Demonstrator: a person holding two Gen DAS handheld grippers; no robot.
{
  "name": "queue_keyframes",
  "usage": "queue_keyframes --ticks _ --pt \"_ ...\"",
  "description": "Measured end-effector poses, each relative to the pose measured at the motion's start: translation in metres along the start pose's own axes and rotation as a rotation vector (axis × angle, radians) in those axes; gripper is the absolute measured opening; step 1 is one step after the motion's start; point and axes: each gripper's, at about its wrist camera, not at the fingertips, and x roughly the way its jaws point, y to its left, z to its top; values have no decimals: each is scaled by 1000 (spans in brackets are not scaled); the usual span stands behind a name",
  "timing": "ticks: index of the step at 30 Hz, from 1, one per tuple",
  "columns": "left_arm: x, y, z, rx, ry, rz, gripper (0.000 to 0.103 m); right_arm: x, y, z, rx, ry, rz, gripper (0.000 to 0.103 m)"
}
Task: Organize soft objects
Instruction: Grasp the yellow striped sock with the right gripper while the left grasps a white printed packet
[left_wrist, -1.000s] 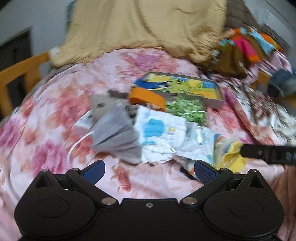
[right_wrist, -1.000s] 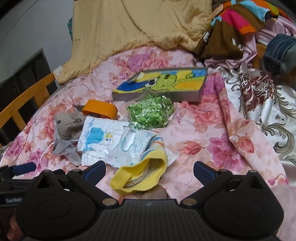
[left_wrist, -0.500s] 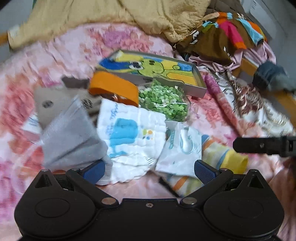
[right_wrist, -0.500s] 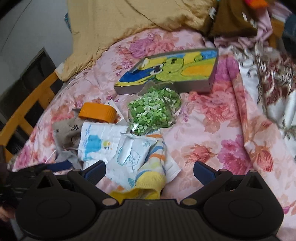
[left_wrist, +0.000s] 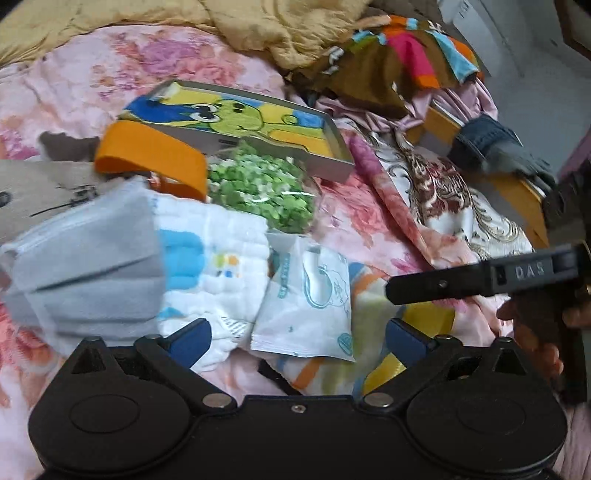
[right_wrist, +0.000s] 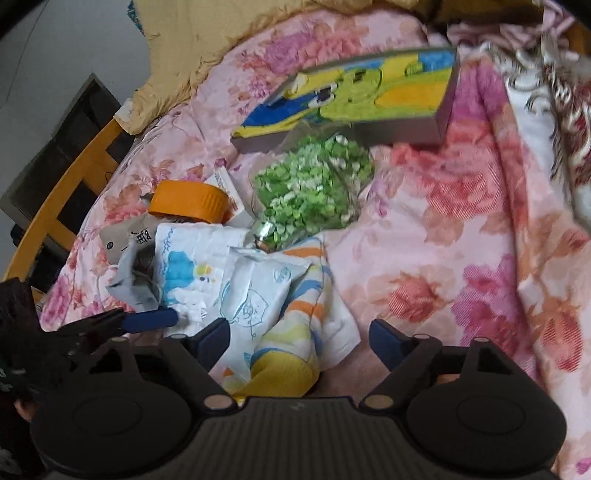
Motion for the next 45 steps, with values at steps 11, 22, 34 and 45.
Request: queue_keyframes --ticks 11,22,34,45 --pt "23 38 1 -249 30 -123 94 23 1 2 -4 94 33 77" --pt "20 45 1 -395 -1 -274 66 26 2 0 0 108 25 59" --pt "47 45 3 -409 7 -277 58 31 2 0 0 124 19 51" --pt "48 43 -1 -400 -7 -242 22 36 3 -1 -13 151 38 31"
